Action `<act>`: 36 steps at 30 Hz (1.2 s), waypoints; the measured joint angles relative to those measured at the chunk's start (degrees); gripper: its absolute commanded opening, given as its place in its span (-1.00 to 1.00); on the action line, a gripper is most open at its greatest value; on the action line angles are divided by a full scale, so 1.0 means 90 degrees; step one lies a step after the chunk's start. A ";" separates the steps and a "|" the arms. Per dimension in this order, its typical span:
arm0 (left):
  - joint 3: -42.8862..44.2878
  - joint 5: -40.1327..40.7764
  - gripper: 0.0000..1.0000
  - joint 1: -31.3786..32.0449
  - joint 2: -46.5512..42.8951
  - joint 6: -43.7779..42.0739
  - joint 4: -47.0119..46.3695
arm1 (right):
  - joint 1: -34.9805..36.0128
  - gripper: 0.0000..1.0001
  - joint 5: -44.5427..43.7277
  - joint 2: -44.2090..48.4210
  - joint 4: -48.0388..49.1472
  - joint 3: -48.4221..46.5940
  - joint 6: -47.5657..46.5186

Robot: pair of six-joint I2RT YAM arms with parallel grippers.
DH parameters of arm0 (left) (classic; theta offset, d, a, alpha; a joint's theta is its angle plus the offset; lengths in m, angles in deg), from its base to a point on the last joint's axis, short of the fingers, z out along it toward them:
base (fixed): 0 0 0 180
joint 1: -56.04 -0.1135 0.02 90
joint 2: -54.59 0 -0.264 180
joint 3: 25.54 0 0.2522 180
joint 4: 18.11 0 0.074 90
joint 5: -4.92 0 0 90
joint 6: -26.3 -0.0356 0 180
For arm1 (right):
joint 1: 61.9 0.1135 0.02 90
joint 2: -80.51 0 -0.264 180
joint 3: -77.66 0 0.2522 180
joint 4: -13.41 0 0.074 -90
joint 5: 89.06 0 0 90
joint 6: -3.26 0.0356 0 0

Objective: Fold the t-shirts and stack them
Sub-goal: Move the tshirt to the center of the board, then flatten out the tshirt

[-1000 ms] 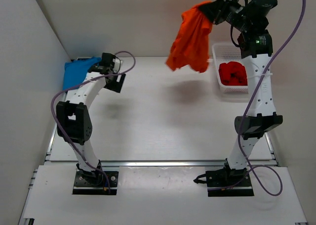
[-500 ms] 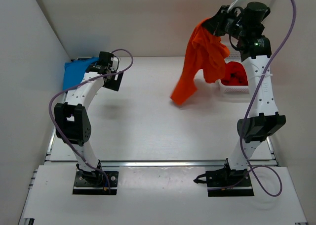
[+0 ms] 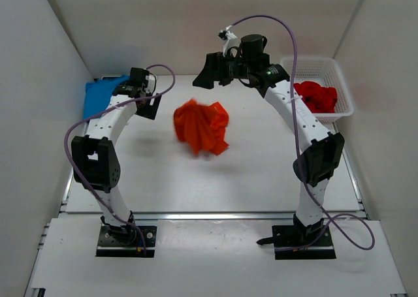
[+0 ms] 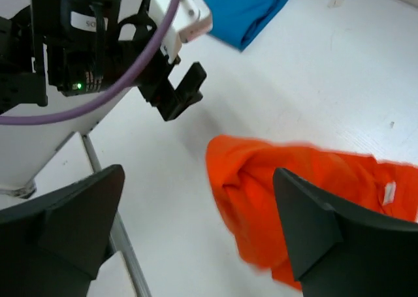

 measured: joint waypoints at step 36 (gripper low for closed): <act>-0.2038 -0.1671 0.98 0.2103 -0.1115 -0.0262 0.0532 | -0.0369 -1.00 -0.0532 -0.2756 0.0389 0.1455 0.1195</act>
